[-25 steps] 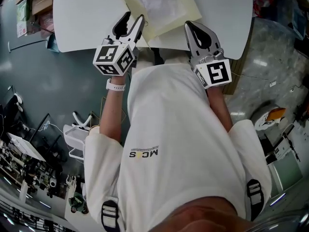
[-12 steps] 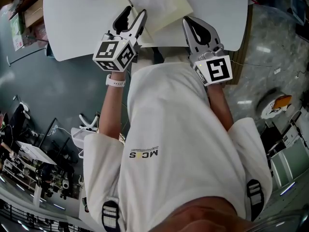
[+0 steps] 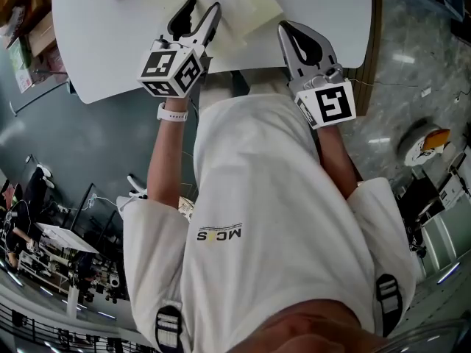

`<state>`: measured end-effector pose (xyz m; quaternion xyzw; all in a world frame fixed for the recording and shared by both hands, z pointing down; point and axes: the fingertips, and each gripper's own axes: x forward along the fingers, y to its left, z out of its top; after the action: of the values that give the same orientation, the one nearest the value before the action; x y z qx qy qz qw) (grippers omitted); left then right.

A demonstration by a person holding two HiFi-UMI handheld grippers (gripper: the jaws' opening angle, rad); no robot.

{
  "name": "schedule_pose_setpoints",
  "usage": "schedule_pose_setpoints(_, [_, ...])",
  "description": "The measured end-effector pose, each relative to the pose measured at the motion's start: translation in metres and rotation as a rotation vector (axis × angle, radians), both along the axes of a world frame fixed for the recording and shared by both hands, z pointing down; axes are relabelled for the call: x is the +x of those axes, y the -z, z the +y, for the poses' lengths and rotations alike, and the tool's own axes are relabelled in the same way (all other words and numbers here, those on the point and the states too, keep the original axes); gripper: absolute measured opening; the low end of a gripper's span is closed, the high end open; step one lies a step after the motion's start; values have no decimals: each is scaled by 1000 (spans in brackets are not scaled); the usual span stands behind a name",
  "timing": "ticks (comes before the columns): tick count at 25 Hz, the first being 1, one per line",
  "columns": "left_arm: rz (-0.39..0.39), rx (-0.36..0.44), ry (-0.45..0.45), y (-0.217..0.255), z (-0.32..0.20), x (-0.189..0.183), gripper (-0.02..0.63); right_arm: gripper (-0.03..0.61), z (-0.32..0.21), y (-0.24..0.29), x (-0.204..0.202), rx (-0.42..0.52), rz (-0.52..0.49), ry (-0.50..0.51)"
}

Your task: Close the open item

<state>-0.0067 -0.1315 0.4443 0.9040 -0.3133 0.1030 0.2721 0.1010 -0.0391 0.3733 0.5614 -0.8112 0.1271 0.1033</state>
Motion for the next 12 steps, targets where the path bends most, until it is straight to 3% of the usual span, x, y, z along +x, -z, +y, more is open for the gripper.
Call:
schedule_pose_setpoints(5, [-35,2,-67,-10,-9,18,217,14,0,-2,12,-10,-8,-42])
schedule_pose_setpoints(7, [-52,7,-84,-14,-13,22,174,14,1,-5,16,-18,-11,-58])
schedule_pose_setpoints(12, [-106,22,-126,-28,-22,27,144,14,6,-14,19,-39,-13,-76])
